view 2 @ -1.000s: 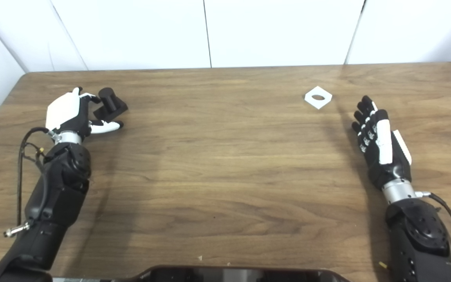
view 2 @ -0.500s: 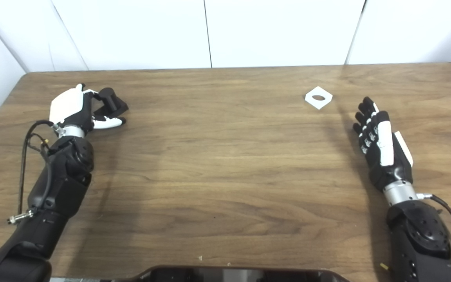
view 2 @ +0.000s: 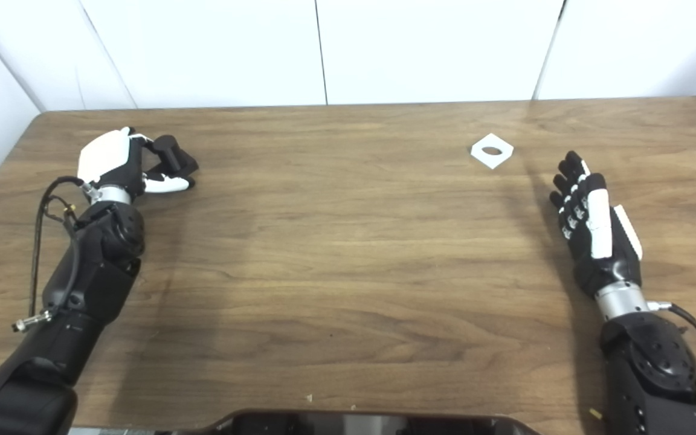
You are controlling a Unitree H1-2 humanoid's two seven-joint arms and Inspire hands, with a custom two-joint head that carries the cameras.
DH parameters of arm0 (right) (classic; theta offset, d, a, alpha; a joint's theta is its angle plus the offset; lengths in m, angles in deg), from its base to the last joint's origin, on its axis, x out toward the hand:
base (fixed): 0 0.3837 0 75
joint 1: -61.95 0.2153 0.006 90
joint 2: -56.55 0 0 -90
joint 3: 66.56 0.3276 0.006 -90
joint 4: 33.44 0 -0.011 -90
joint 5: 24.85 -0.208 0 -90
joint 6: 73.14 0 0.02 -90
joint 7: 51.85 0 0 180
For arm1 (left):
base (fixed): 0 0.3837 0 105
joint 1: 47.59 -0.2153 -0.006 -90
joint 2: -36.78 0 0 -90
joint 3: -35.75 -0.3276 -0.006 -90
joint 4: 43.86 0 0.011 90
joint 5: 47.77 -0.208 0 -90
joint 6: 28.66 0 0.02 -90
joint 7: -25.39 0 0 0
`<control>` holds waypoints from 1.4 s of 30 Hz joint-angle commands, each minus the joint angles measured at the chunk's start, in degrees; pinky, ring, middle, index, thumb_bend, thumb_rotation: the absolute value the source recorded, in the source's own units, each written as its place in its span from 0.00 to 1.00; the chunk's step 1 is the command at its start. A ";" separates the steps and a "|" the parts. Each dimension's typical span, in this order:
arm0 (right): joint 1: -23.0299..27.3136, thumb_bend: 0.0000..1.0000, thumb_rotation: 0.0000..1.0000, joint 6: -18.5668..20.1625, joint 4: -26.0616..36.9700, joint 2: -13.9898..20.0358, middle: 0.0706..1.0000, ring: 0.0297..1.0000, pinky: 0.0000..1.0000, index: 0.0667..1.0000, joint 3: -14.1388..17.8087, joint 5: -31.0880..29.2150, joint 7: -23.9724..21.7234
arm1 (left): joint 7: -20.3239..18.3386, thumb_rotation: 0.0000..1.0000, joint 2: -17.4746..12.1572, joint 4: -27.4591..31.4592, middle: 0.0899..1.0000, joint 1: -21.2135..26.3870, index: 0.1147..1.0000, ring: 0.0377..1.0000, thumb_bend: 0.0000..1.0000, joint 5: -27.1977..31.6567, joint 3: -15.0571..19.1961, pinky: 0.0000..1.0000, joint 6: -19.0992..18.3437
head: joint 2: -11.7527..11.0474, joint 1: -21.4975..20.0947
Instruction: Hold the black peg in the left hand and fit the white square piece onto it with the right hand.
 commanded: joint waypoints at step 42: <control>-0.18 0.60 1.00 -1.64 -3.07 0.71 1.00 1.00 1.00 1.00 0.10 -1.18 -0.82 | -1.98 0.08 -2.32 3.39 0.87 0.15 0.43 1.00 0.51 0.71 -0.94 1.00 -0.66 | -0.38 0.15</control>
